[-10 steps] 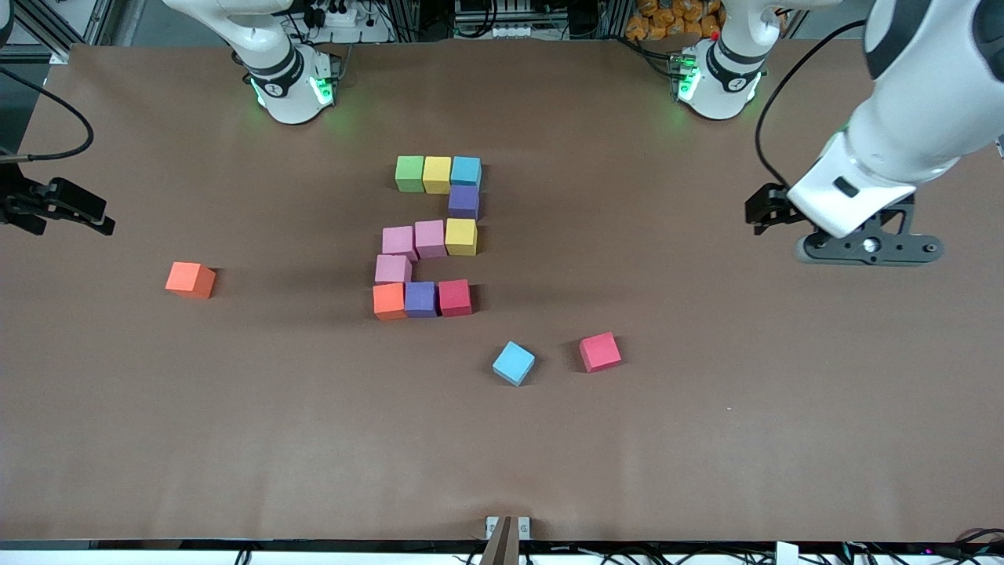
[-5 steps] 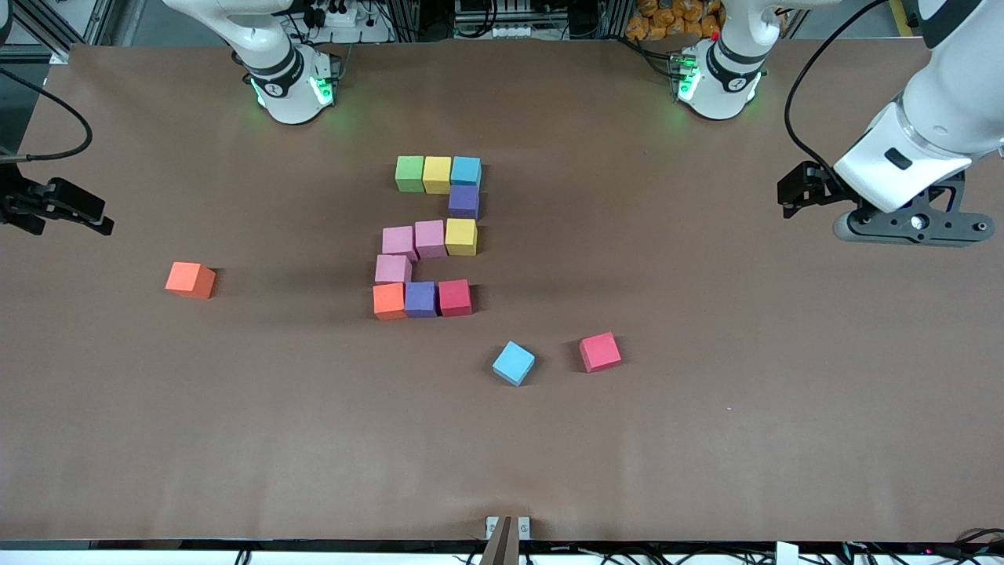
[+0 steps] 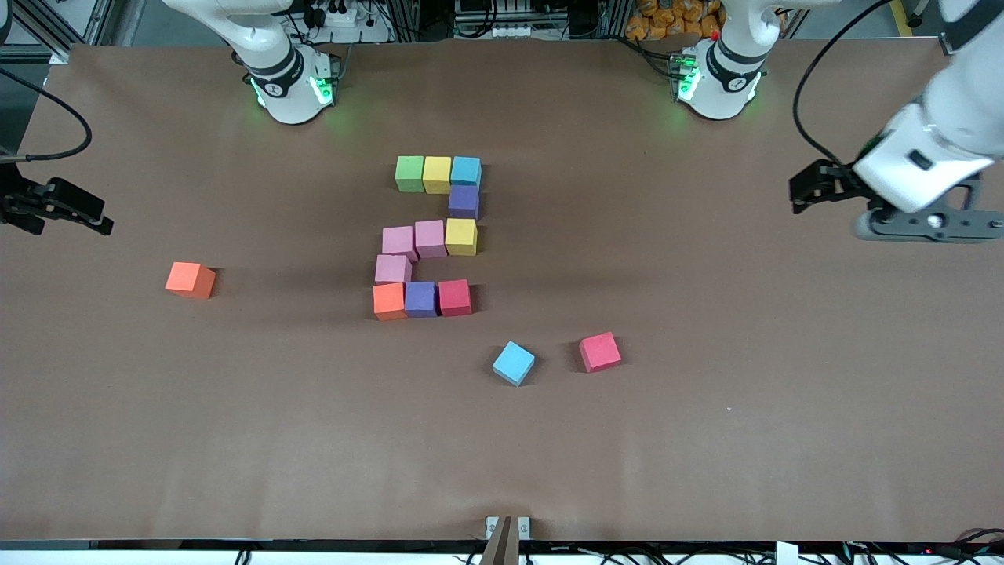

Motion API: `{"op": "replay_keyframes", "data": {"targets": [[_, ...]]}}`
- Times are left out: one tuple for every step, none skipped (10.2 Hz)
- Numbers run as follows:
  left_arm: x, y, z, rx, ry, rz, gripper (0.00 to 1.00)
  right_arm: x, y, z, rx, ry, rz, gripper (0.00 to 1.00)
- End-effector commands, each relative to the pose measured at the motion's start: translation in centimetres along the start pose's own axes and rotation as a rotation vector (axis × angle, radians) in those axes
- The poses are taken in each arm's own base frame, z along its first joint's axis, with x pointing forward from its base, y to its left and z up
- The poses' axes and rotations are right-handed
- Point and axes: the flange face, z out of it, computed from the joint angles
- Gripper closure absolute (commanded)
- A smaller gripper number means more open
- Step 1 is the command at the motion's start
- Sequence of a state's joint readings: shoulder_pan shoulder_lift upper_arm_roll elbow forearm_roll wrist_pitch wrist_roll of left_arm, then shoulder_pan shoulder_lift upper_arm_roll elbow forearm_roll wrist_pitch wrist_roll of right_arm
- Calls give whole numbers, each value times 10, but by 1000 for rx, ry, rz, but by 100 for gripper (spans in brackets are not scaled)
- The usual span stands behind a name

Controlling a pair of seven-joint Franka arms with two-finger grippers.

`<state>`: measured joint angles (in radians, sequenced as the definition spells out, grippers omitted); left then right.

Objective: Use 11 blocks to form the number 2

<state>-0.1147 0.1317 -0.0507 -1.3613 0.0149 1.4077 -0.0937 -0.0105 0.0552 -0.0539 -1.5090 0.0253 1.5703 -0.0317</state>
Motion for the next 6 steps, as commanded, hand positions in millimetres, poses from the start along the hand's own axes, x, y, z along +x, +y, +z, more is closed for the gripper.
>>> {"op": "replay_keyframes", "data": {"targets": [[-17,-35,-9,-24,8,-12,0,-3,3,-6,9,-1,-7,0],[-17,-42,-7,-23,5,-22,0,-3,3,-6,9,-1,-6,0],[-17,-50,-7,-17,4,-35,0,-3,3,-6,9,0,-7,0],[-17,-56,-7,-16,1,-40,0,-3,3,-6,9,-1,-7,0],[-18,-60,-6,-17,-2,-43,0,-3,3,-6,9,1,-6,0],[-18,-59,-6,-16,-2,-41,0,-3,3,-6,9,1,-6,0]]}}
